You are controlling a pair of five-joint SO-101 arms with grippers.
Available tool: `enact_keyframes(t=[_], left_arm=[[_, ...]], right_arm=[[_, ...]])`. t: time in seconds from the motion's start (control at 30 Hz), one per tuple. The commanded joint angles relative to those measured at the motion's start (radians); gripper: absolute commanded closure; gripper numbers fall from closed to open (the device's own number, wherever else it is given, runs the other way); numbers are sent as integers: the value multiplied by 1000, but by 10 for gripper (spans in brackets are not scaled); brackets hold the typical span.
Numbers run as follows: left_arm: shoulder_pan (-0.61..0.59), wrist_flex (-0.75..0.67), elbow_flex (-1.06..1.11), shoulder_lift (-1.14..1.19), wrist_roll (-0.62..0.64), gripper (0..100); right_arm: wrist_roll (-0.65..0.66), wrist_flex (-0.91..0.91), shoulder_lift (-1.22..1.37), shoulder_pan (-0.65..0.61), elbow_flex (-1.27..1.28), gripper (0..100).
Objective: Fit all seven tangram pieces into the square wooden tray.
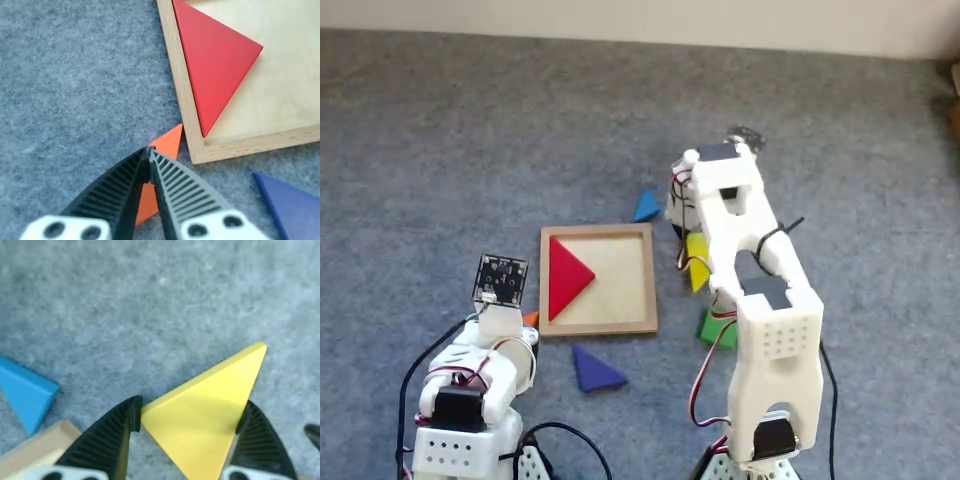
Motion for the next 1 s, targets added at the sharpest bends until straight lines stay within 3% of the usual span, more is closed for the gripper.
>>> enact_keyframes(t=[0.0, 0.2, 0.27, 0.5, 0.97], left_arm=[[-2, 5, 21, 1, 9, 991], [-2, 5, 21, 1, 9, 991], [-2, 5, 21, 1, 9, 991], [-2, 5, 21, 1, 9, 991], [-2, 5, 21, 1, 9, 991]], right_arm=[[0, 10, -128, -58, -58, 796], [6, 12, -170, -140, -58, 796], [78, 12, -182, -166, -56, 796], [456, 73, -191, -259, -64, 796], [1335, 65, -185, -329, -56, 796]])
